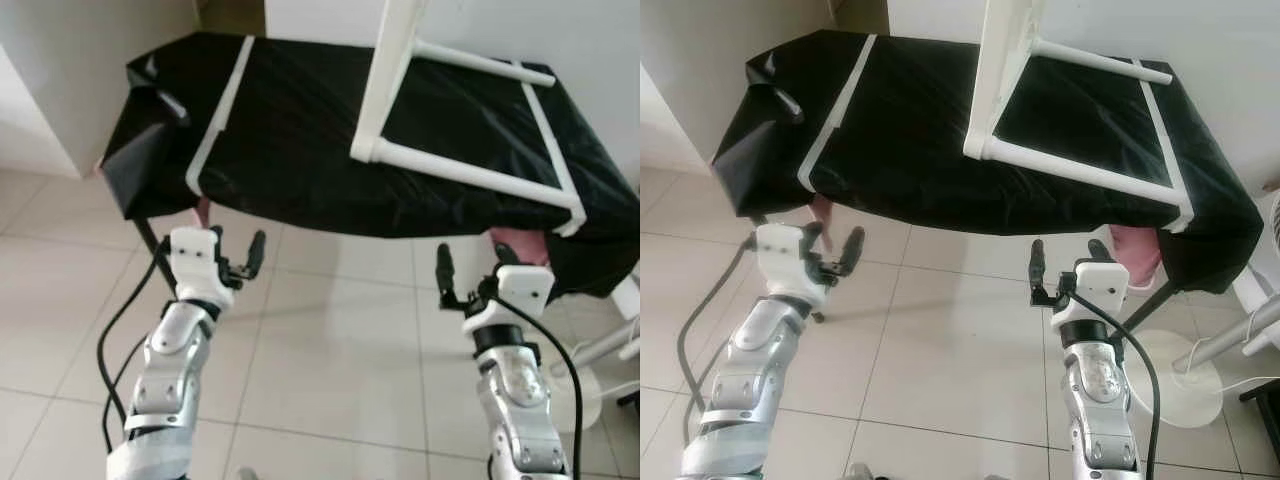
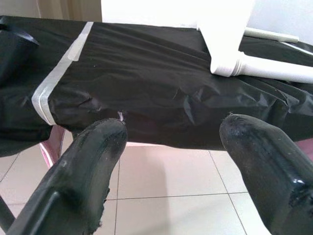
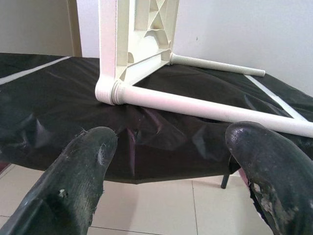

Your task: Building children table

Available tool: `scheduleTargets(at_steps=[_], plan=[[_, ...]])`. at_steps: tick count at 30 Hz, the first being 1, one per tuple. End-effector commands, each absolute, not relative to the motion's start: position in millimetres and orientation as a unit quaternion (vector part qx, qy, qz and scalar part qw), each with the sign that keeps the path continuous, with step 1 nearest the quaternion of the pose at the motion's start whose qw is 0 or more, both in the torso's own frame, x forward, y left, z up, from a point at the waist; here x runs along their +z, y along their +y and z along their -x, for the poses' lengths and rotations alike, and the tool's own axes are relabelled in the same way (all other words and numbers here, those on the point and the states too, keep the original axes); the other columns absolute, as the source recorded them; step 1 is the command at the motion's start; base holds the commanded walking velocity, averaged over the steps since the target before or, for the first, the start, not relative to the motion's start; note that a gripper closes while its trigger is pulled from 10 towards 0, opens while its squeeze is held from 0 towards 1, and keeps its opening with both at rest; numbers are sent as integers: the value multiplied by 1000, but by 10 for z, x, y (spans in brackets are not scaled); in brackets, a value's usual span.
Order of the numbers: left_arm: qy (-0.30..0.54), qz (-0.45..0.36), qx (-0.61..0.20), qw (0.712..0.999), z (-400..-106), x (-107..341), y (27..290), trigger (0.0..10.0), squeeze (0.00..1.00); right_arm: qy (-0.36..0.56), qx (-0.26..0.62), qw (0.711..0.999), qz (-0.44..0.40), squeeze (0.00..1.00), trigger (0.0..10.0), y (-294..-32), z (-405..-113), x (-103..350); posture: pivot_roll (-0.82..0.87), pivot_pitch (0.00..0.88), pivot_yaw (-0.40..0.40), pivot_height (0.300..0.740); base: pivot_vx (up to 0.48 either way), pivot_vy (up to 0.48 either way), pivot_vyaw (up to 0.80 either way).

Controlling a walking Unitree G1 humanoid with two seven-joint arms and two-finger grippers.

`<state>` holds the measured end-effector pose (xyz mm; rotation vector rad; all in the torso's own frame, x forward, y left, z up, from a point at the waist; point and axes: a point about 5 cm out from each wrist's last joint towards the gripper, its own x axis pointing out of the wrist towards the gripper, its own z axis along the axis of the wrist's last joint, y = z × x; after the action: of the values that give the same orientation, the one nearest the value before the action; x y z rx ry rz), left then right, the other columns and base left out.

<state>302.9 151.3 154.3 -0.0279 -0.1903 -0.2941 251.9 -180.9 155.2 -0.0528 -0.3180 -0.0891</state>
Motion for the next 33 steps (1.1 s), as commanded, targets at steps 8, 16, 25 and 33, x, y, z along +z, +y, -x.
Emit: scheduleTargets(at_steps=[8,16,25,33], plan=[[-77,8,-131,988,-3026,1463,1484,10000,0,-165,-42,985,36,0,10000,-1819,-2590,1606,-9,51,-30,740,0,0,0],[-76,19,-132,988,-3037,1467,1524,10000,0,-165,-34,985,37,0,10000,-1809,-2629,1610,1,29,-45,740,0,0,0],[-79,24,-132,988,-3029,1465,1534,10000,0,-165,-31,985,41,0,10000,-1829,-2657,1613,9,22,-52,740,0,0,0],[-80,26,-130,988,-3030,1469,1559,10000,0,-163,-24,985,43,0,10000,-1835,-2672,1600,11,11,-57,740,155,0,0]])
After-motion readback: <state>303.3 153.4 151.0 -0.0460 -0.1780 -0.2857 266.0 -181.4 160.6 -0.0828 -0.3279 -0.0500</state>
